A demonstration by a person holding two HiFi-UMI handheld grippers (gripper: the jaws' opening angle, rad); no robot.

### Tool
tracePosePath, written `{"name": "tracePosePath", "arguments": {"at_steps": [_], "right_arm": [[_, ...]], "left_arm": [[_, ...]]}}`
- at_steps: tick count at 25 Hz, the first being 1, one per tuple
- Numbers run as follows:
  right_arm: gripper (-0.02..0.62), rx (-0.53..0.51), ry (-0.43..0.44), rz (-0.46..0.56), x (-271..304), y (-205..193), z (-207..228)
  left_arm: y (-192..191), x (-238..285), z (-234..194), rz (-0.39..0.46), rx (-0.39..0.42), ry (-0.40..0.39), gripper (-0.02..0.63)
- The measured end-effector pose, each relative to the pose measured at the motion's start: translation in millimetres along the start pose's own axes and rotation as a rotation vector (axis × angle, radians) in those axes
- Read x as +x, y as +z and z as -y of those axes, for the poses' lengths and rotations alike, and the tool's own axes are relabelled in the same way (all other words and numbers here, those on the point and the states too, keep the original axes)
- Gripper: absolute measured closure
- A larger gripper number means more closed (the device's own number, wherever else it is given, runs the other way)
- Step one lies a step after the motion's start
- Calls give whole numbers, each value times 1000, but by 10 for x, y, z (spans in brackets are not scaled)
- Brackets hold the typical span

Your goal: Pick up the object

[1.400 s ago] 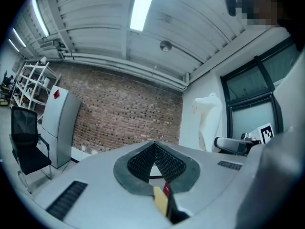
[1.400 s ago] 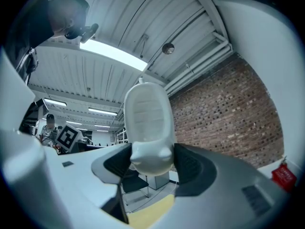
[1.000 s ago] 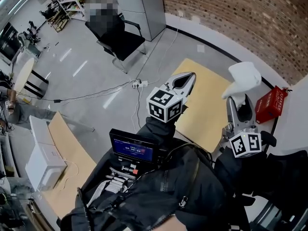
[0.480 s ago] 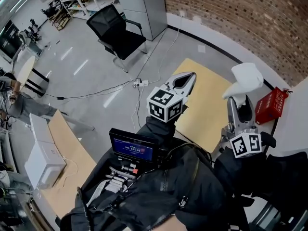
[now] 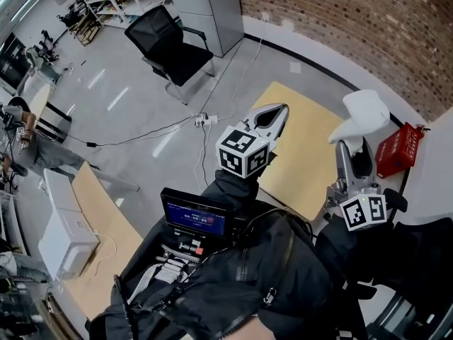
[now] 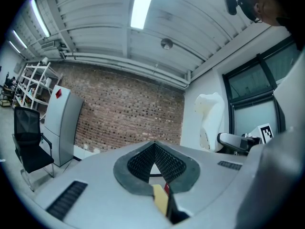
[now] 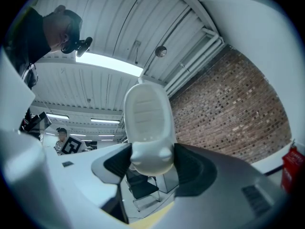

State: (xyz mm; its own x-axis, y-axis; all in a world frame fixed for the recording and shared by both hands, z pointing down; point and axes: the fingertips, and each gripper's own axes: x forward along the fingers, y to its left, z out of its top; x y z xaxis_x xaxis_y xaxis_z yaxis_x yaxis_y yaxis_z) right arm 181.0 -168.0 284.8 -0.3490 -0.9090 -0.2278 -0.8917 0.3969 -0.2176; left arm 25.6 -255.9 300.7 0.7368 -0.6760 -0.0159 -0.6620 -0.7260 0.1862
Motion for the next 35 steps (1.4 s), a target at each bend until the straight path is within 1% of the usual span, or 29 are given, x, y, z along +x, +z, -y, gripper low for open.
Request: {"name": "tracePosePath", "arguments": {"at_steps": [20, 31, 35], "right_arm": [[311, -9, -3, 6, -22, 50, -34], [311, 4, 9, -6, 13, 2, -48], [311, 1, 7, -11, -6, -40, -33]], "left_arm": [[37, 8, 22, 2, -5, -13, 609], [44, -40, -42, -1, -6, 7, 609], [24, -71, -137, 2, -11, 30, 607]]}}
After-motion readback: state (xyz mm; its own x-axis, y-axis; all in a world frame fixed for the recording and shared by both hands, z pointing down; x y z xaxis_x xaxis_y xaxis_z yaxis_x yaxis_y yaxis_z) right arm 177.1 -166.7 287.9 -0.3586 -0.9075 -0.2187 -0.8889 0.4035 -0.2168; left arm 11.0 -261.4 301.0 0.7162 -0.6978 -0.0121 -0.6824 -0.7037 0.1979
